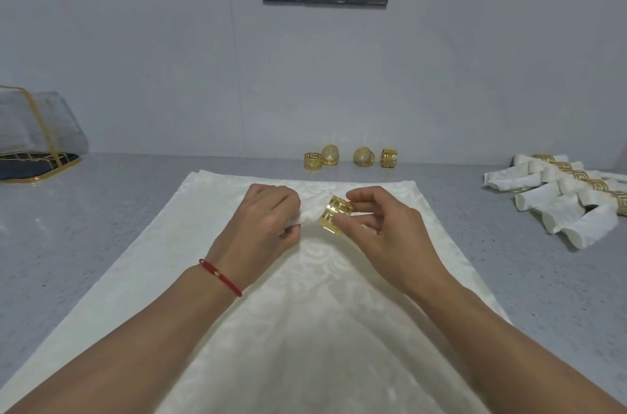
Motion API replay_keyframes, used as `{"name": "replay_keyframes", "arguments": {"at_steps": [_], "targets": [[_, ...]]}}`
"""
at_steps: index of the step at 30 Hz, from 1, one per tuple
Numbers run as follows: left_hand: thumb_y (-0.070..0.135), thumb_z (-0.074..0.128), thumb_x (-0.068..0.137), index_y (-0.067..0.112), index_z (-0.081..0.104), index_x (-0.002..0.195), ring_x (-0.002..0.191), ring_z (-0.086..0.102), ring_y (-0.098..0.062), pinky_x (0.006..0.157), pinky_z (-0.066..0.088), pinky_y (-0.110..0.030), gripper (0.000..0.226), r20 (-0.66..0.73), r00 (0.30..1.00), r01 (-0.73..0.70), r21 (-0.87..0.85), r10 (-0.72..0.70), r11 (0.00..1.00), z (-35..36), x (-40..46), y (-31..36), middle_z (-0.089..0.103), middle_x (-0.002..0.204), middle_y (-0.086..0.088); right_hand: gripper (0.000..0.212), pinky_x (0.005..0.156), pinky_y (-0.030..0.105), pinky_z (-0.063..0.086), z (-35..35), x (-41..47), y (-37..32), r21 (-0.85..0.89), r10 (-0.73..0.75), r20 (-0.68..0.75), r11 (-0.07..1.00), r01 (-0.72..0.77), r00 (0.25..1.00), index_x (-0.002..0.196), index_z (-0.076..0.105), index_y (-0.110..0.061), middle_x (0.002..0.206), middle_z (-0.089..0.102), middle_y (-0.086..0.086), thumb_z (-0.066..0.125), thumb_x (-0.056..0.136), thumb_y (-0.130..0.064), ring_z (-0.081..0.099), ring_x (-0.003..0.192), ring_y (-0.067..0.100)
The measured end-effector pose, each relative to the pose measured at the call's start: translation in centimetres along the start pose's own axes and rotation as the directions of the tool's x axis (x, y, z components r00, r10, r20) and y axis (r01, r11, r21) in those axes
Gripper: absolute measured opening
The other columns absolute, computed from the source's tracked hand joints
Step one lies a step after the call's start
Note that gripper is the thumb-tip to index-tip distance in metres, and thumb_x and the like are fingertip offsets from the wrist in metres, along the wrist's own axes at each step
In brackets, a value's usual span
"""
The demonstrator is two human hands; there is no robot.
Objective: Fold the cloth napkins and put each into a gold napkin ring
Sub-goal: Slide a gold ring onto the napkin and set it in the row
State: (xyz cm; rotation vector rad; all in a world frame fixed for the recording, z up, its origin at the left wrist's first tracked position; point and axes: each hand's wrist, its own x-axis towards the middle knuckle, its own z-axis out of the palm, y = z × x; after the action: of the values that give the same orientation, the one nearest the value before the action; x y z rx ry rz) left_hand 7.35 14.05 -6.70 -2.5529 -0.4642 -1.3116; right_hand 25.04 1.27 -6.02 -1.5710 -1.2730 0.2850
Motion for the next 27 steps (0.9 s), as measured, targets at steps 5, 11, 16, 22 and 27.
{"name": "replay_keyframes", "arguments": {"at_steps": [5, 11, 16, 22, 27], "targets": [[-0.013, 0.067, 0.064, 0.002, 0.056, 0.072, 0.067, 0.051, -0.027, 0.076, 0.043, -0.032, 0.020, -0.002, 1.000, 0.005, -0.006, -0.005, 1.000, -0.3, 0.0, 0.2, 0.054, 0.073, -0.005, 0.033, 0.062, 0.016, 0.046, -0.2, 0.2, -0.4, -0.010, 0.096, -0.019, 0.995, -0.096, 0.995, 0.114, 0.054, -0.031, 0.104, 0.066, -0.014, 0.071, 0.091, -0.049, 0.064, 0.070, 0.003], [-0.014, 0.069, 0.063, 0.003, 0.054, 0.069, 0.067, 0.055, -0.029, 0.074, 0.045, -0.038, 0.024, -0.051, 0.999, 0.017, -0.006, -0.018, 1.000, -0.6, 0.1, 0.3, 0.058, 0.073, -0.007, 0.039, 0.059, 0.022, 0.035, -0.7, 0.4, -0.4, -0.038, 0.186, 0.080, 0.982, -0.184, 0.979, 0.084, 0.067, -0.024, 0.055, 0.041, -0.014, 0.063, 0.091, -0.061, 0.042, 0.053, 0.005], [-0.014, 0.070, 0.064, 0.003, 0.053, 0.069, 0.070, 0.051, -0.025, 0.077, 0.044, -0.034, 0.024, -0.101, 0.994, 0.035, -0.020, -0.036, 0.999, -0.7, 0.4, 0.3, 0.059, 0.075, -0.006, 0.023, 0.045, 0.017, 0.028, -1.9, 0.6, -1.7, 0.311, 0.244, 0.226, 0.899, -0.307, 0.943, 0.091, 0.076, -0.022, 0.060, 0.046, -0.007, 0.056, 0.098, -0.013, 0.035, 0.047, 0.009], [-0.016, 0.067, 0.065, 0.003, 0.053, 0.067, 0.072, 0.050, -0.023, 0.075, 0.044, -0.033, 0.024, -0.136, 0.990, -0.051, -0.015, 0.049, 0.999, -0.9, 0.6, 0.9, 0.061, 0.078, -0.006, 0.016, 0.041, 0.018, 0.021, -2.1, 0.7, -0.9, 0.314, 0.224, 0.206, 0.907, -0.281, 0.953, 0.107, 0.079, -0.016, 0.053, 0.038, -0.007, 0.067, 0.097, -0.020, 0.025, 0.045, 0.010], [-0.018, 0.061, 0.067, 0.006, 0.048, 0.068, 0.070, 0.049, -0.025, 0.077, 0.045, -0.034, 0.027, -0.055, 0.989, -0.144, -0.069, 0.140, 0.987, -0.6, 0.7, 1.1, 0.058, 0.079, -0.005, 0.009, 0.040, 0.019, 0.017, -1.9, 0.5, -0.2, 0.311, 0.317, 0.194, 0.878, -0.364, 0.929, 0.094, 0.083, -0.018, 0.053, 0.035, -0.004, 0.076, 0.090, -0.021, 0.019, 0.045, 0.011]]}}
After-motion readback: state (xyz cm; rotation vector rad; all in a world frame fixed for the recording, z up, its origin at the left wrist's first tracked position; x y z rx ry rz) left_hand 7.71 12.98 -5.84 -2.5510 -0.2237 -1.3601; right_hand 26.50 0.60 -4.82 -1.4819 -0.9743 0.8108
